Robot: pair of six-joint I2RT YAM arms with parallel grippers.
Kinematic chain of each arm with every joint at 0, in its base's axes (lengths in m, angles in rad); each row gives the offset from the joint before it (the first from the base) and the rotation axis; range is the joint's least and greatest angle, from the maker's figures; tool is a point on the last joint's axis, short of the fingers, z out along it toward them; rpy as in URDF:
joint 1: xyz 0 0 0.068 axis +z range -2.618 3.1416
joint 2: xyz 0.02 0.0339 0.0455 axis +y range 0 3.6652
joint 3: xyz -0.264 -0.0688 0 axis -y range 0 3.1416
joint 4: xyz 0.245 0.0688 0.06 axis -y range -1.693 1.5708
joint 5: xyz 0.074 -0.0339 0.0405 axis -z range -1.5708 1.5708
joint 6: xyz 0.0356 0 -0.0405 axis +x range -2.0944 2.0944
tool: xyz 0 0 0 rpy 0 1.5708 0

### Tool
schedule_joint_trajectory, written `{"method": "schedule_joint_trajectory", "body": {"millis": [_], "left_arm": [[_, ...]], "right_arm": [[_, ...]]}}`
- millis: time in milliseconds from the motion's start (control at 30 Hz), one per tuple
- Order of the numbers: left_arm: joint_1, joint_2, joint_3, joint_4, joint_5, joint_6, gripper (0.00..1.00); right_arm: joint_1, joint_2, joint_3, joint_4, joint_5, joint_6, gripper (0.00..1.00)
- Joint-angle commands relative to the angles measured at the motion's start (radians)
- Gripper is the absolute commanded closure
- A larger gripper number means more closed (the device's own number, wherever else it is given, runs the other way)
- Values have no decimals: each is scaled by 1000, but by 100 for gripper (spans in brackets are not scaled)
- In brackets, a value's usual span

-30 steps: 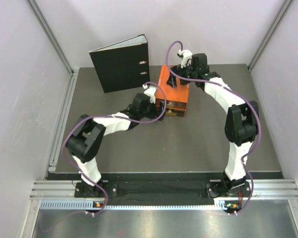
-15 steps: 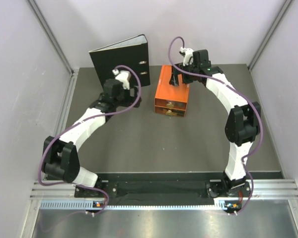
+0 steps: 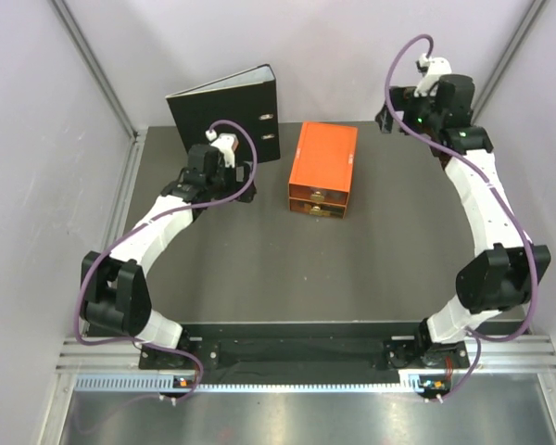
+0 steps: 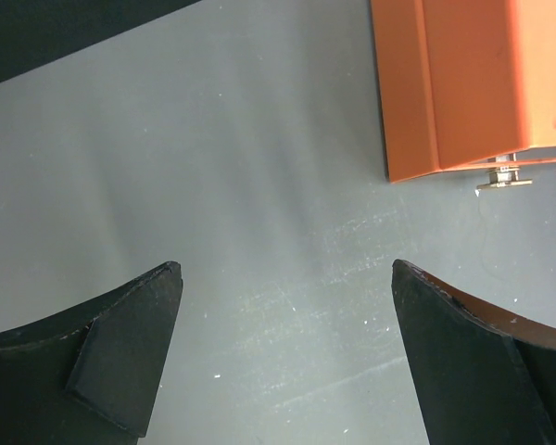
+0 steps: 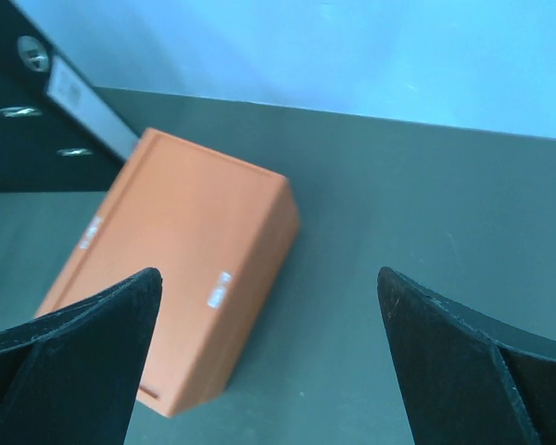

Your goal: Organize the makeup

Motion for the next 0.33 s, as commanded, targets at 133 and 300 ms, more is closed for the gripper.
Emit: {"method": "schedule_joint_trajectory", "body": {"millis": [133,300], "left_arm": [[43,-10,-32,18,35,-19,1],[75,-2,-72,41,109,-30,1]], "right_arm": [[-67,-57,-273,33,1,12,0],[-70,-74,-413,80,-40,39,0]]}}
